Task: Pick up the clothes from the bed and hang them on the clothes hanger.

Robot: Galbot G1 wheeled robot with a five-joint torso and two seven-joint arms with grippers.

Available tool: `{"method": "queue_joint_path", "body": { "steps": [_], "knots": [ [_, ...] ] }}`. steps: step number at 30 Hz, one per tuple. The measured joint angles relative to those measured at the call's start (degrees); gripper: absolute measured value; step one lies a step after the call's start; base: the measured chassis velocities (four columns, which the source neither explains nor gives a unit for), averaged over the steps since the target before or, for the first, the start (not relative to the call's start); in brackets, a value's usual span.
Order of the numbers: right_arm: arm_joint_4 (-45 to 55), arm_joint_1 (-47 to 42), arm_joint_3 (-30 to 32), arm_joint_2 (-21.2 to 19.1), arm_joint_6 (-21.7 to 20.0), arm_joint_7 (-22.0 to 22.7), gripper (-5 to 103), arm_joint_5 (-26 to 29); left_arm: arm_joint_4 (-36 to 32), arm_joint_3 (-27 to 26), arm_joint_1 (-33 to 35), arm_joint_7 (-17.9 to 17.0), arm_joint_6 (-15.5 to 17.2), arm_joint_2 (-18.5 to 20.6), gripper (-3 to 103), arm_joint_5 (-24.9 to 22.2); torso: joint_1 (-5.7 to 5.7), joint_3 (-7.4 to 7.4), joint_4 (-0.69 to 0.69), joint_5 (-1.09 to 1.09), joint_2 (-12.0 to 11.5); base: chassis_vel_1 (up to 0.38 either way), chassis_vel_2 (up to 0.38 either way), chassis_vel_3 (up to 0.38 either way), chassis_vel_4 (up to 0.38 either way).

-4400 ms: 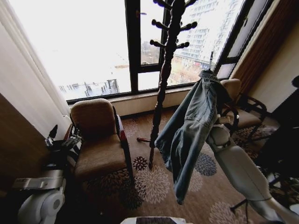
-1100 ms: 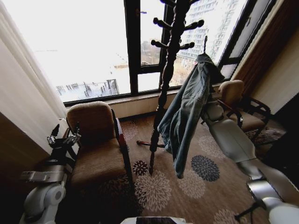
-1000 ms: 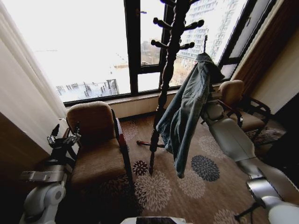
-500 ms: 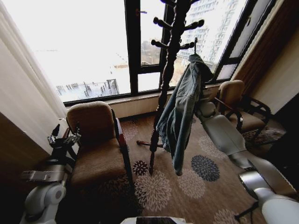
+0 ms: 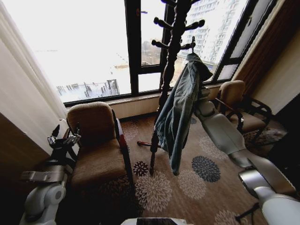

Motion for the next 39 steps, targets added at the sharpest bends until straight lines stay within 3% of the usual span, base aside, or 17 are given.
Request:
{"method": "queue_joint_path", "body": {
  "steps": [39],
  "knots": [
    [0.1, -0.4, 0.9, -0.6, -0.4, 0.1, 17, -1.0, 2.1, 0.1, -1.0, 0.5, -0.3, 0.9, 100, -0.5, 0.0, 0.0, 0.0, 0.01, 0.0, 0.0, 0.0, 0.0, 0.0]
  ]
}}
